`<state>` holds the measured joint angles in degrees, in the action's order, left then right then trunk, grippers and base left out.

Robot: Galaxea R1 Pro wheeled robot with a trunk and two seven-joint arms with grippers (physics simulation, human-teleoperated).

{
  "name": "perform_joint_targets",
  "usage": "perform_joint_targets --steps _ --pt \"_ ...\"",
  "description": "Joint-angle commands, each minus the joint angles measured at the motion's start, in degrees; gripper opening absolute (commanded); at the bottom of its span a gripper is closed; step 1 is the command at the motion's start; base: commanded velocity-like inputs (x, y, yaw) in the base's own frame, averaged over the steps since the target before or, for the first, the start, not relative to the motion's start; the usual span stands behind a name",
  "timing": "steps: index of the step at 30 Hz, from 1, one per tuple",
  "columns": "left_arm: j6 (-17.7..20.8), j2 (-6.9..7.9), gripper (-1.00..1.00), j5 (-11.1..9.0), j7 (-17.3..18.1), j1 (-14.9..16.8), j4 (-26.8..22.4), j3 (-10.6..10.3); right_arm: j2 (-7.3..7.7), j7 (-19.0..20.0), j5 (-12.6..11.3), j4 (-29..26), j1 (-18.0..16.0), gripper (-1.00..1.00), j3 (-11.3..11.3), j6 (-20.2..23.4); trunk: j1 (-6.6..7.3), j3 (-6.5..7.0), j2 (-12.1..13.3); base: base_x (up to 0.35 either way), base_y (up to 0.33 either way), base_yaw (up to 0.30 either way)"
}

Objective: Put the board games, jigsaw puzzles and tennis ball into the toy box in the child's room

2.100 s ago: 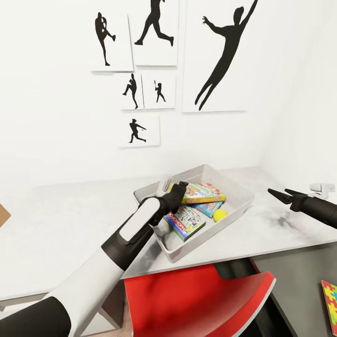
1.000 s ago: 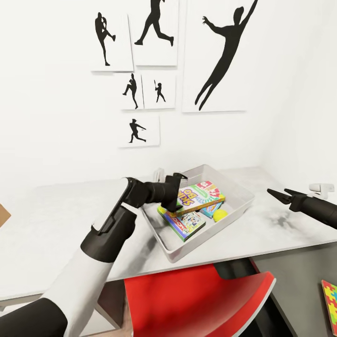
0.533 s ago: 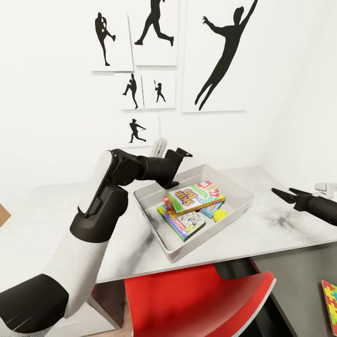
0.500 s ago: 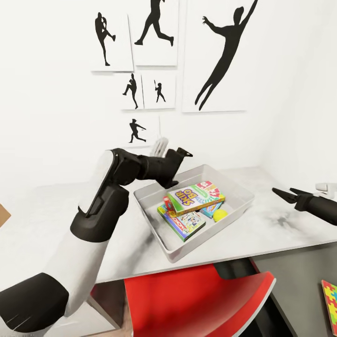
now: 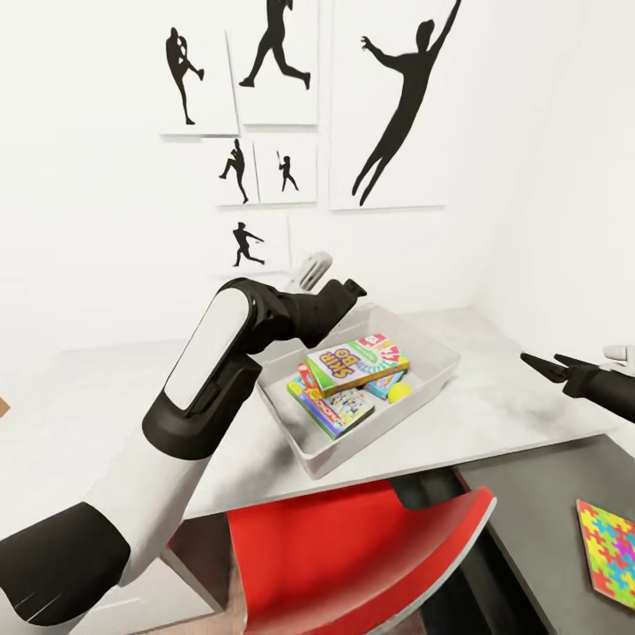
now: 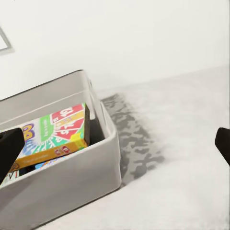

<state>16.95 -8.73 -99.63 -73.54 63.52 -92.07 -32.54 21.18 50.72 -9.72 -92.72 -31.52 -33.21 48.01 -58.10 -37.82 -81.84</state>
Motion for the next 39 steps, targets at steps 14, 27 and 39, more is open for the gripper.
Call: perform_joint_targets --steps 14,27,39 --pt "0.7 -0.03 1.0 -0.6 -0.6 0.5 0.0 0.1 0.2 0.2 0.0 0.0 -0.6 1.0 -0.1 0.6 0.03 0.11 0.0 -0.16 0.092 -0.274" --pt "5.8 -0.29 1.0 -1.2 -1.2 2.8 0.8 0.0 0.53 0.2 0.0 0.0 -0.8 1.0 -0.1 3.8 0.03 0.12 0.0 -0.001 0.001 -0.293" --pt "5.7 -0.7 1.0 -5.4 -1.1 3.1 0.8 -0.4 0.53 0.2 0.0 0.0 -0.9 1.0 0.2 5.6 0.03 0.12 0.0 0.0 0.0 -0.293"
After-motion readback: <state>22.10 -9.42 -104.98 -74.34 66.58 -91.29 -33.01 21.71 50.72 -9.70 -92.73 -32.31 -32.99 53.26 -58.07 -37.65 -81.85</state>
